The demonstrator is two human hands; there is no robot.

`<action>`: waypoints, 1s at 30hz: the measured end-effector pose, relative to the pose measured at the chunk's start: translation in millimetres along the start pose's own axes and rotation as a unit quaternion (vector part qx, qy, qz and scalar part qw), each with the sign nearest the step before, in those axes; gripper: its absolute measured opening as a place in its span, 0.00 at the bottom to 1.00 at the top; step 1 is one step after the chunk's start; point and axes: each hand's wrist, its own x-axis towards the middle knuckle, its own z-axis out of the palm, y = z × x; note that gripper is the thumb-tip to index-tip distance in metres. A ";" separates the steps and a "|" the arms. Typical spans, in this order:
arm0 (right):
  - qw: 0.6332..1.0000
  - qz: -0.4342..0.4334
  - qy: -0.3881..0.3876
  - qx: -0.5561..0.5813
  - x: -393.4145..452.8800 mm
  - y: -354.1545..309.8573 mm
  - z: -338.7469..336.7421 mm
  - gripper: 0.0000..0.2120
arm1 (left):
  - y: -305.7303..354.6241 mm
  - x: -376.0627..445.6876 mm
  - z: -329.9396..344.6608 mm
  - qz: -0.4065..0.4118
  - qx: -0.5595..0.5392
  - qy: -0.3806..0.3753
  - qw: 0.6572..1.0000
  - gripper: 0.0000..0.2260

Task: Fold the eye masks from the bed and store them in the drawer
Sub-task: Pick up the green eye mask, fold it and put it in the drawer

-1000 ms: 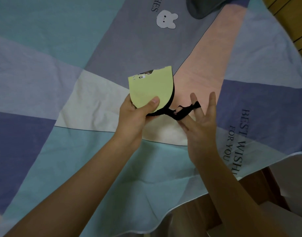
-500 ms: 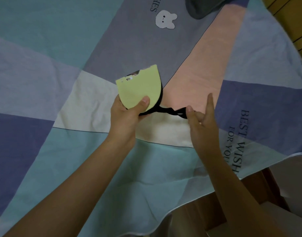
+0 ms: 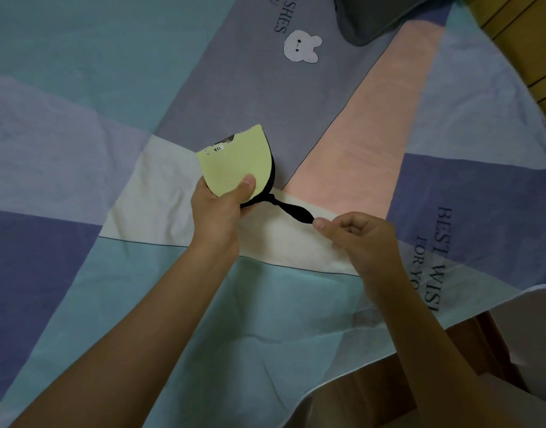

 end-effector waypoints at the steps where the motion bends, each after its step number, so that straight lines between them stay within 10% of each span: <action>1: 1.000 0.000 0.006 -0.011 0.3 -1.3 -1.1 0.16 | 0.4 -0.1 0.1 0.000 0.003 0.000 1.000 0.16; 5: 0.994 0.043 -0.021 0.096 -0.5 -6.5 -2.9 0.25 | -0.4 -0.8 0.3 -0.002 0.017 -0.010 1.000 0.17; 9: 0.977 0.012 -0.031 0.212 -4.9 -0.8 3.3 0.05 | -9.5 -4.1 -1.7 -0.024 0.043 -0.017 0.999 0.17; 13: 0.862 0.122 -0.003 0.492 -7.4 -13.1 5.5 0.14 | -12.4 -5.0 -6.4 -0.041 0.033 0.003 0.999 0.17; 19: 0.810 0.109 -0.006 0.577 -10.7 -10.5 9.8 0.13 | -13.9 -10.1 -8.1 -0.046 0.026 -0.007 0.999 0.17; 30: 0.907 0.052 -0.063 0.414 -17.0 1.5 20.1 0.21 | -15.8 -24.6 -4.7 -0.063 0.023 -0.087 0.994 0.18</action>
